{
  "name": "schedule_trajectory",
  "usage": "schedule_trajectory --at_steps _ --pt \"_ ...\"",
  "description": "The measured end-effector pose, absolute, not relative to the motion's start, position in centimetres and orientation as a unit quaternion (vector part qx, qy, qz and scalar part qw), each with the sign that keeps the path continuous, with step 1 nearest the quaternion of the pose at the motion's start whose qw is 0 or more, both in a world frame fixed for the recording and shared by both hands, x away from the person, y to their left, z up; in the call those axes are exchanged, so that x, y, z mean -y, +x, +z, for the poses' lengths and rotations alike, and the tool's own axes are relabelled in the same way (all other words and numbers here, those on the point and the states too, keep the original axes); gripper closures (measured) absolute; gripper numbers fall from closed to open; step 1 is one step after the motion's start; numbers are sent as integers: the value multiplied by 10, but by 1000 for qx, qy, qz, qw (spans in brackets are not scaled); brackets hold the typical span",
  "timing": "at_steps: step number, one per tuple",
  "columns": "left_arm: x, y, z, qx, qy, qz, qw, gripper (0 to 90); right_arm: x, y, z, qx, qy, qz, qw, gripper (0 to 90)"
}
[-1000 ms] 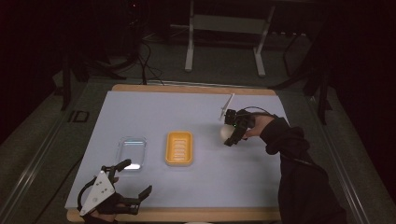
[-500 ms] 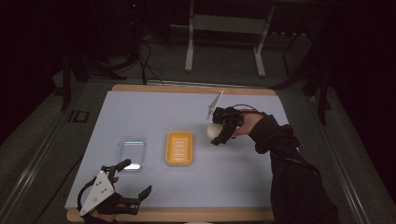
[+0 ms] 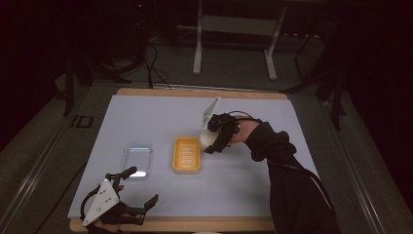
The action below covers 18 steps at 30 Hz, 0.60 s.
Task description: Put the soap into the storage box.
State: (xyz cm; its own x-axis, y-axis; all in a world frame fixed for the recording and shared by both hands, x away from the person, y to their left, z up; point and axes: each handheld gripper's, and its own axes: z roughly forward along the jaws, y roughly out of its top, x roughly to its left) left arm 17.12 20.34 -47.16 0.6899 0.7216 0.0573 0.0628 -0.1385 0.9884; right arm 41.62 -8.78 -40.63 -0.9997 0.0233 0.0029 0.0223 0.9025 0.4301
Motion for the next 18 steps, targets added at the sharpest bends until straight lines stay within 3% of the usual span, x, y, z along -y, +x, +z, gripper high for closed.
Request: schedule_trajectory --at_steps 14,18 --pt "-204 170 -472 -278 702 276 595 1 52 421 -437 -970 -20 242 -15 246" --pt "-204 170 -472 -278 702 275 595 1 43 422 -451 -970 -19 242 4 246"
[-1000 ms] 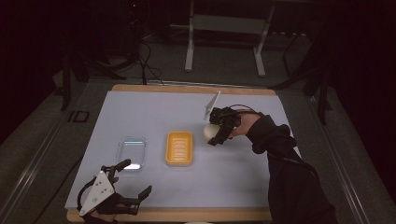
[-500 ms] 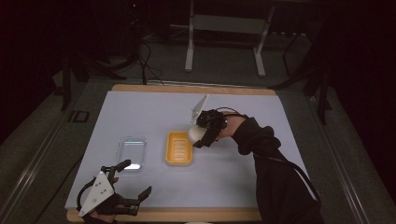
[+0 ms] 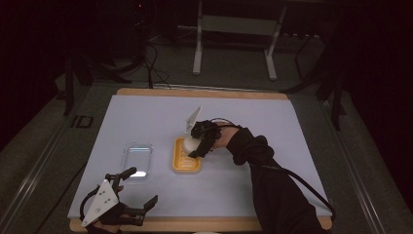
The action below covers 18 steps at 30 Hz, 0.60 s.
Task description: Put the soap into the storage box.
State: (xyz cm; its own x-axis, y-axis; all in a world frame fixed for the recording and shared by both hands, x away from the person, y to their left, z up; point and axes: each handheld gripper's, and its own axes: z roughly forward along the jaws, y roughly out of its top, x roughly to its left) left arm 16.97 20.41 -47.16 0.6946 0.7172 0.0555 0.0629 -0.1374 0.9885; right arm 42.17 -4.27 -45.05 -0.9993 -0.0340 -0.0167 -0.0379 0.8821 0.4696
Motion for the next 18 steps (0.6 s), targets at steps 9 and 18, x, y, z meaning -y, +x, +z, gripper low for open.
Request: schedule_trajectory --at_steps 9,18 --pt "-204 169 -472 -276 703 274 596 1 28 426 -477 -974 0 225 -10 245" --pt "-204 169 -472 -275 703 274 595 1 23 427 -495 -977 -5 211 -15 245"
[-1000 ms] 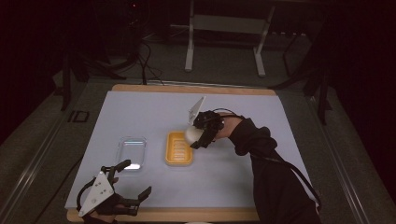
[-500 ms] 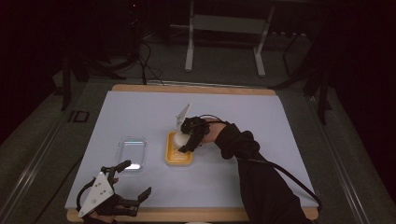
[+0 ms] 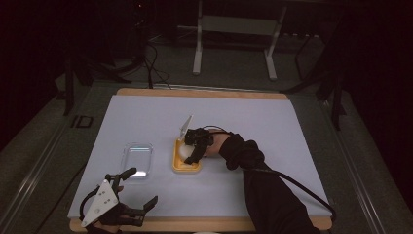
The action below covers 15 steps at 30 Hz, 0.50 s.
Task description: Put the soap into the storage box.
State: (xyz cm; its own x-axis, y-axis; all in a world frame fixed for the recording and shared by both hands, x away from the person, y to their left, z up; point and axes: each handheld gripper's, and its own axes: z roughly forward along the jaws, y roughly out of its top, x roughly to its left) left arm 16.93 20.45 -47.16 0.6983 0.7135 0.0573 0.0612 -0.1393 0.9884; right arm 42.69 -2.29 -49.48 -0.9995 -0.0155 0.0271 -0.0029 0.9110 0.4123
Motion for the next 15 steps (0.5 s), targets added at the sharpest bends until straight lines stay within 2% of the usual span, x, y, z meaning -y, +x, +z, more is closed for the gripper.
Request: schedule_trajectory --at_steps 9,15 --pt "-204 170 -472 -274 704 272 595 1 20 427 -502 979 4 -205 19 243" --pt "-204 170 -472 -274 705 271 596 1 21 427 -493 977 -5 -211 15 223"
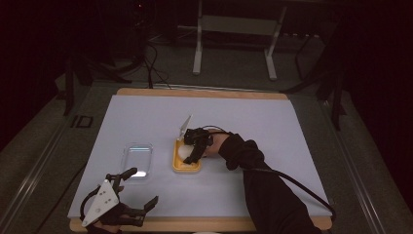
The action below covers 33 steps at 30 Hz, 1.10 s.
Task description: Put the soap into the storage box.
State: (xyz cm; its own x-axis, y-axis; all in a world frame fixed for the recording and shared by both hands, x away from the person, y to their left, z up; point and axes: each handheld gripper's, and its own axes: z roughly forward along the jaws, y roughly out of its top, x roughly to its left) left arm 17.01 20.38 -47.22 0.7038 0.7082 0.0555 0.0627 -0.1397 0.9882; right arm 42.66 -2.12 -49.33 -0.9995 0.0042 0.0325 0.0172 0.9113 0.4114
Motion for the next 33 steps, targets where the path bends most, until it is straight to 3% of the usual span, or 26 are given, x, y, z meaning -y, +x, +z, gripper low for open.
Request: schedule_trajectory --at_steps 10,16,33 --pt "-203 171 -473 -274 706 270 595 1 33 425 -468 974 -26 -224 1 196" --pt "-203 171 -473 -275 706 270 594 1 46 422 -445 969 -42 -242 -13 108" --pt "-203 170 -473 -276 706 272 592 1 92 412 -412 951 -143 -262 -84 131"
